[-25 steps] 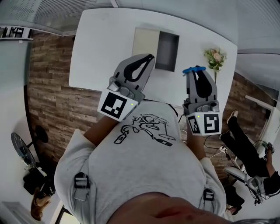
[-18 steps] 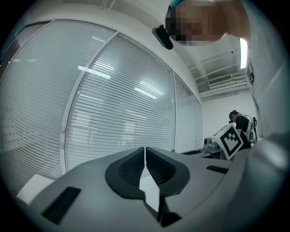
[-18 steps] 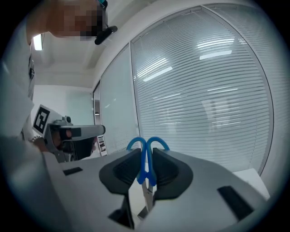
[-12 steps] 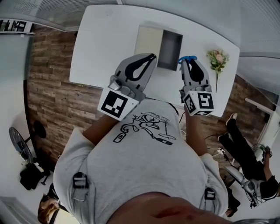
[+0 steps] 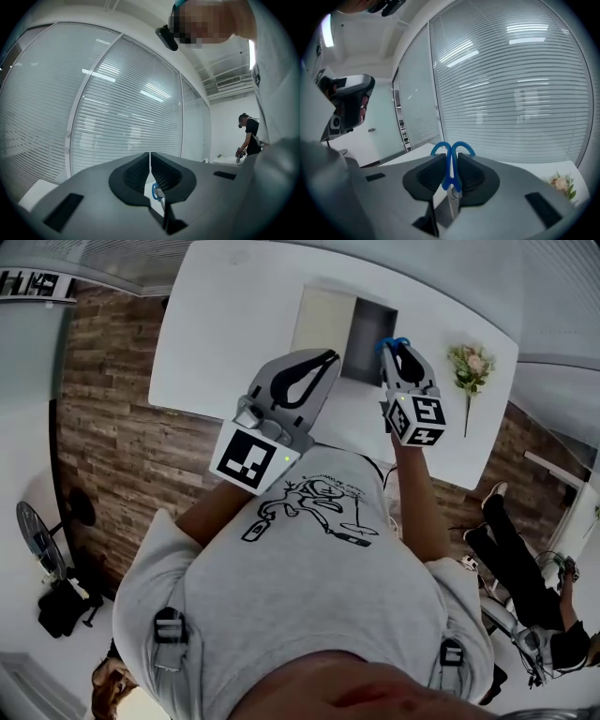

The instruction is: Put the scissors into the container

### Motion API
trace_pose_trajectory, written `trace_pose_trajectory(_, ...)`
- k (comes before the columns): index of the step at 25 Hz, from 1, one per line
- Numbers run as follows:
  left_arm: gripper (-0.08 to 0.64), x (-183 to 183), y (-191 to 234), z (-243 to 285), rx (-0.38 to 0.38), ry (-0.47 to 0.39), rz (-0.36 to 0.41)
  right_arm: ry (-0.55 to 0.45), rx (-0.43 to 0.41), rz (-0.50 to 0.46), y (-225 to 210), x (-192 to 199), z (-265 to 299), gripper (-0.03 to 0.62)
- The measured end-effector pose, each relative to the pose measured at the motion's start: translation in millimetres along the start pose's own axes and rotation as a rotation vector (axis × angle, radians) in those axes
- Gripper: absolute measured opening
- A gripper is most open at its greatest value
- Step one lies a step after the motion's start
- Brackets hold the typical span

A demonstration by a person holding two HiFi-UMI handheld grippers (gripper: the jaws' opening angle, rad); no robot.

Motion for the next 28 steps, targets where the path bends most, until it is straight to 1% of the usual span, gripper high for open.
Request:
trace_pose_trajectory(5,0.026,1,4,-3,-0.016,-0.003,-0.001,0.067,-0.014,-0.018,-8,26,29,0.084)
trace_pose_trajectory(11,0.026,0,7,-9,-0.034,-0.004,-0.011,0.152,-0.051,0.022,-11,55,63,0.084)
trace_pose_trajectory(16,0.026,-1,15,-13,-0.047,-0.005,-0.015,0.224,-0.064,0.052,-15,76,91,0.085)
trace_pose_trajectory(22,0.026,-1,15,-16,-0.062,-0.009,-0.014,0.327,-0.075,0.052,-21,100,110,0.084)
trace_pose_trajectory(28,0.026,2,24,-20,-0.079,-0.002,-0.018,0.396,-0.073,0.066,-23,119,126,0.086)
Point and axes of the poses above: the fingertips, and each gripper's own axes: z forward along the fingers, y to its left, x out of its underside, the point moved 1 cm from there along -z, backward along the fingers, and after that the axes turned 12 degrees about -z, right-handed, at the moved point
